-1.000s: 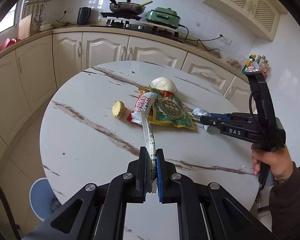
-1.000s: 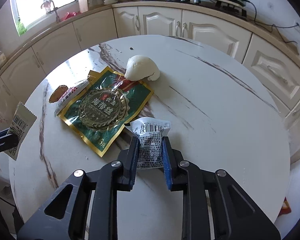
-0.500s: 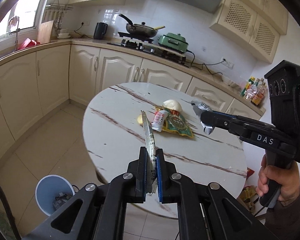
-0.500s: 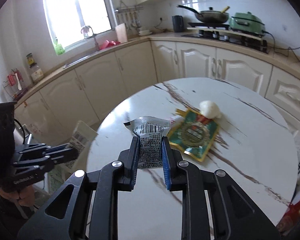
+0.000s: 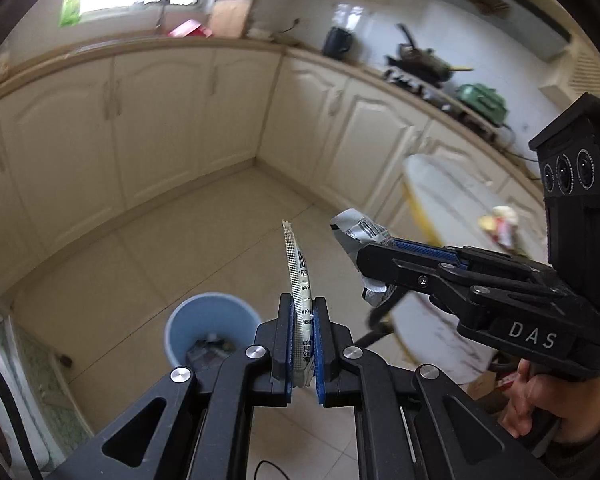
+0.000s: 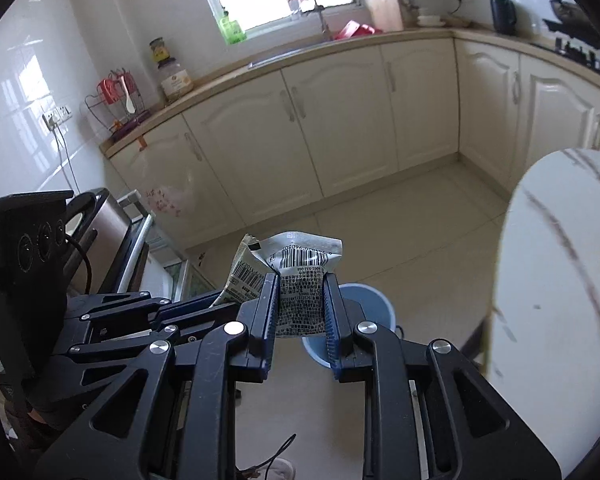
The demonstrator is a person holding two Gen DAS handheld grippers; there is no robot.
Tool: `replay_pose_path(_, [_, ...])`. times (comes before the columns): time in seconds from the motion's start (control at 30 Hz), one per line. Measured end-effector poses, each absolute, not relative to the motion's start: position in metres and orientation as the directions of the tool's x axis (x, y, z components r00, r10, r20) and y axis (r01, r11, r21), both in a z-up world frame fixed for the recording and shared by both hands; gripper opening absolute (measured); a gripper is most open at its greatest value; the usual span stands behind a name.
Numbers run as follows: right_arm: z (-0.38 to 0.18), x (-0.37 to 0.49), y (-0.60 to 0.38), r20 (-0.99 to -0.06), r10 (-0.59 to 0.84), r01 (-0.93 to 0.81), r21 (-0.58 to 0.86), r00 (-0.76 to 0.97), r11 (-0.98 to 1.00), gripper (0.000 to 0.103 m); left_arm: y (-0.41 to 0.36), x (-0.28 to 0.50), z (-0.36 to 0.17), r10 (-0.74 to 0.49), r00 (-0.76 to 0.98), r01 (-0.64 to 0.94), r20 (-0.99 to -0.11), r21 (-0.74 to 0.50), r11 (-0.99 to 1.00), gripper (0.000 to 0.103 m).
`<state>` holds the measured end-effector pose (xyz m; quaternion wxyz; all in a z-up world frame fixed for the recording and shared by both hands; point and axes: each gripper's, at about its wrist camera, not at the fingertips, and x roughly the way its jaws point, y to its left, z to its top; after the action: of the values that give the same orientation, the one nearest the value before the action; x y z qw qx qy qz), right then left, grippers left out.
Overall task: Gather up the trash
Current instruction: 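Carry the strip and packet over the blue bucket and open both grippers, then move both tools back toward the table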
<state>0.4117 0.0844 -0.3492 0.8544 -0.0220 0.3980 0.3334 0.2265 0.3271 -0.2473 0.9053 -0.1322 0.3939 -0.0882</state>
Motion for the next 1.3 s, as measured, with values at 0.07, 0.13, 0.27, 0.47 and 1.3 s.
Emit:
replay_pose_path(0.07, [-0.374,0.430,0.105,-0.724,0.526,-0.581,0.212,0.447,0.786,0.021,0.343,0.241,-0.268,-0.233,0.645,0.012,-0.728,-0.295,0.955,0.004])
replay_pose_path(0.13, [-0.400,0.451,0.123,-0.751,0.510,-0.574,0.216,0.419,0.790,0.021,0.353,0.259,-0.288,-0.227,0.616,-0.013,-0.755,-0.297,0.955,0.004])
replay_pose_path(0.27, [-0.442,0.491,0.145,-0.783,0.486,-0.552,0.224,0.389,0.803,0.021,0.363,0.296,-0.322,-0.227,0.554,-0.035,-0.801,-0.295,0.955,0.004])
replay_pose_path(0.47, [-0.488,0.536,0.153,-0.792,0.489,-0.509,0.270,0.366,0.817,0.040,0.374,0.356,-0.349,-0.229,0.506,-0.068,-0.832,-0.303,0.951,0.006])
replay_pose_path(1.3, [-0.287,0.392,0.075,-0.569,0.404,-0.446,0.071,0.716,0.892,0.089,0.274,0.245,-0.171,0.047,0.826,-0.144,-0.562,-0.130,0.981,0.061])
